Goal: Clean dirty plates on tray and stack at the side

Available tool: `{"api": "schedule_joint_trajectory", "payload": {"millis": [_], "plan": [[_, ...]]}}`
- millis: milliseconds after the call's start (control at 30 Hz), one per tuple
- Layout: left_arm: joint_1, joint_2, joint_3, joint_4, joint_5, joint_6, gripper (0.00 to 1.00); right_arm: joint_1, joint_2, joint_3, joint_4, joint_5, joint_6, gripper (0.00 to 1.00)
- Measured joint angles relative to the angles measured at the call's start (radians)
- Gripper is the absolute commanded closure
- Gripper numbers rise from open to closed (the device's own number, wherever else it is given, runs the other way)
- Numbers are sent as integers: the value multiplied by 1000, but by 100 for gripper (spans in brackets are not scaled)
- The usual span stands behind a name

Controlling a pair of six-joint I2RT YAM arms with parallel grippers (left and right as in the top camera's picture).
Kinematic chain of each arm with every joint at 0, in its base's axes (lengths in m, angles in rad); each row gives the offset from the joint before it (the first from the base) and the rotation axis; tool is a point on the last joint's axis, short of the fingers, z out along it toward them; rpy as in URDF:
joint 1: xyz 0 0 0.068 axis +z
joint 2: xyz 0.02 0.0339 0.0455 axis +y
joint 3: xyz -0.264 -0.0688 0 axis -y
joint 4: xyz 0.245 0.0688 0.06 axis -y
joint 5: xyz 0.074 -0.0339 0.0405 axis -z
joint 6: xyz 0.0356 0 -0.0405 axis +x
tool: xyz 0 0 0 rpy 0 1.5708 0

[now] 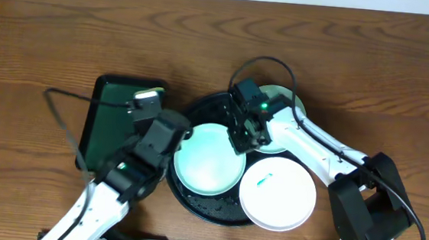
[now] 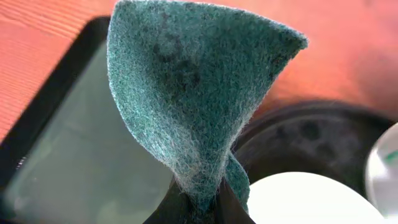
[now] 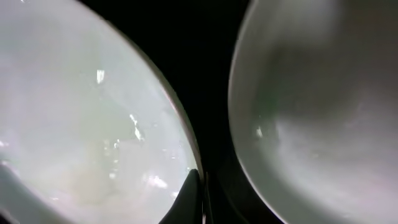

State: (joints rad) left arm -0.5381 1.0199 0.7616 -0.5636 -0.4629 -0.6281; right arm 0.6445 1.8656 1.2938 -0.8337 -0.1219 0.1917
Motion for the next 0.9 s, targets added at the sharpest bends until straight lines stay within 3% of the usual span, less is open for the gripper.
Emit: {"api": "schedule_joint_trajectory", "payload": {"millis": [200, 467, 667, 900], "plan": [[155, -123, 0, -67, 37, 13, 93, 61, 0, 165, -106, 189, -14, 99], [410, -111, -1, -115, 110, 24, 92, 205, 0, 308, -127, 603, -117, 99], [587, -70, -1, -114, 257, 54, 93, 335, 0, 335, -31, 954, -301, 99], [711, -29, -1, -122, 349, 79, 93, 433, 0, 336, 140, 1157, -585, 99]]}}
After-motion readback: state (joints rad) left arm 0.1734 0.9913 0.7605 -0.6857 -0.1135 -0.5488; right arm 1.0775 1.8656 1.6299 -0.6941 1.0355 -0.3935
